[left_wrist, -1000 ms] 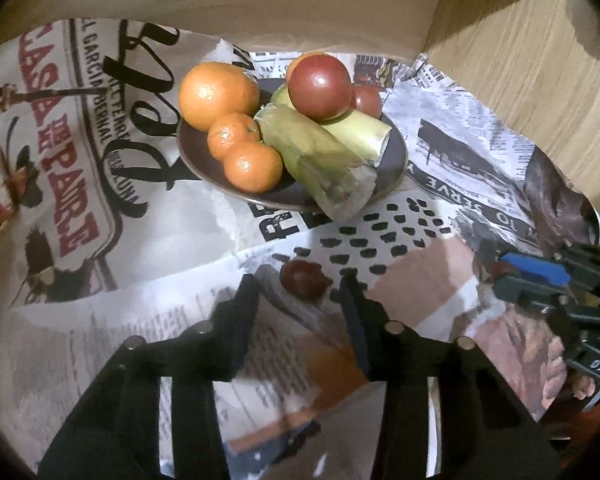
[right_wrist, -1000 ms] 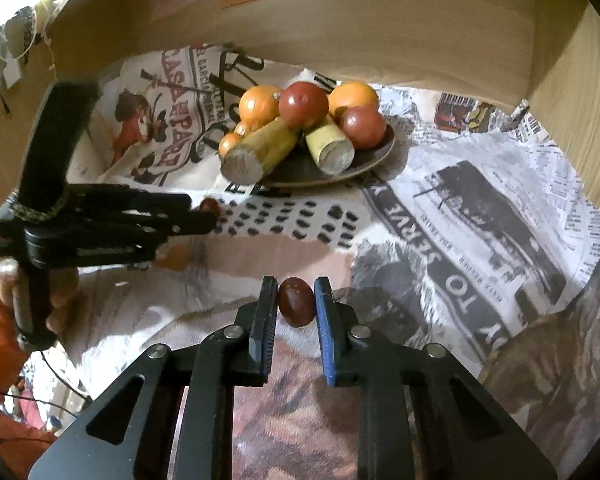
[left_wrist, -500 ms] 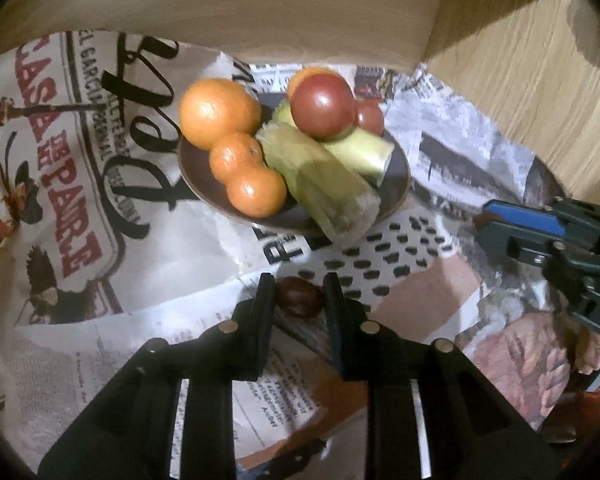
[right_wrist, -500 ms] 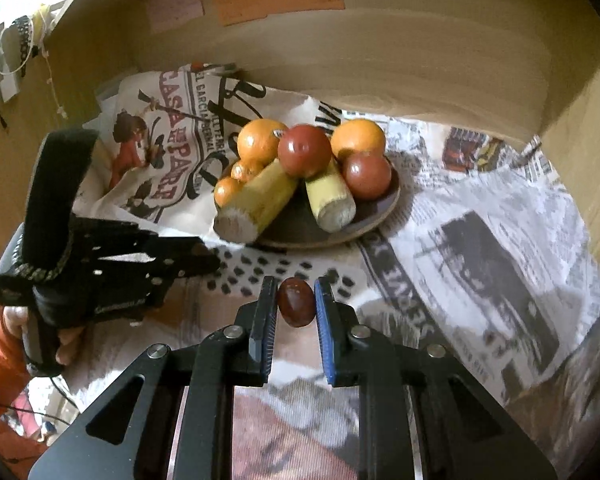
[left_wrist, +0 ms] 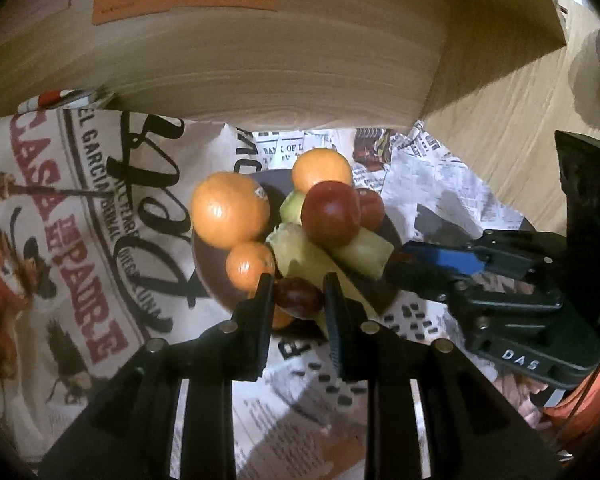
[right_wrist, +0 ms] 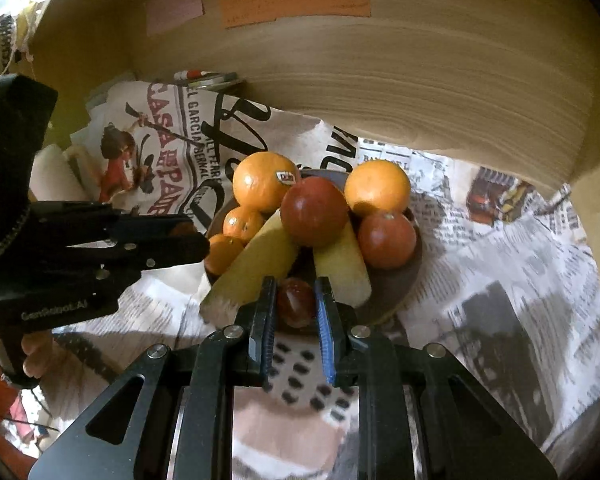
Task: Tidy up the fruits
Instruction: 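Set both small dark red fruits onto the plate and open both grippers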
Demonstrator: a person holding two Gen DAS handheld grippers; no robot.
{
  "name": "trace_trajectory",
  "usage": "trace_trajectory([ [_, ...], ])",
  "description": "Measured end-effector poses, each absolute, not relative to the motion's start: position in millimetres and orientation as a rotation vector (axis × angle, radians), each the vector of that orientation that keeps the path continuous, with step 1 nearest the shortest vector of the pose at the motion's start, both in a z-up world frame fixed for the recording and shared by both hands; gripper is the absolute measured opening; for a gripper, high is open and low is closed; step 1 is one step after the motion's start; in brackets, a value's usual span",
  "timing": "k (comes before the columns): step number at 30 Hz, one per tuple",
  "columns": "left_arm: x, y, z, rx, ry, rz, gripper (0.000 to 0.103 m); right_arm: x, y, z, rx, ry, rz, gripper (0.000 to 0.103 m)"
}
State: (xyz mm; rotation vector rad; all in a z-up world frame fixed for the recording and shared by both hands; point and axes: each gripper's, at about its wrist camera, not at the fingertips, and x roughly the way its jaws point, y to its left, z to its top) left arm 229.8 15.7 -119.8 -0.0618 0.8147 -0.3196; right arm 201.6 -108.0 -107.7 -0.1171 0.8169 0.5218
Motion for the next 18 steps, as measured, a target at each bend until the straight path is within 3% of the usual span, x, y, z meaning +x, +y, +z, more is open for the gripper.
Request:
trace_trajectory([
  [11,261,16,-136,-0.096,0.850,-0.321,0.024,230,-103,-121,-0.103,0.854,0.527,0.018],
  [18,257,18,-134,-0.108,0.839,-0.314,0.027,228,-105,-117,-0.095,0.832,0.533,0.027],
])
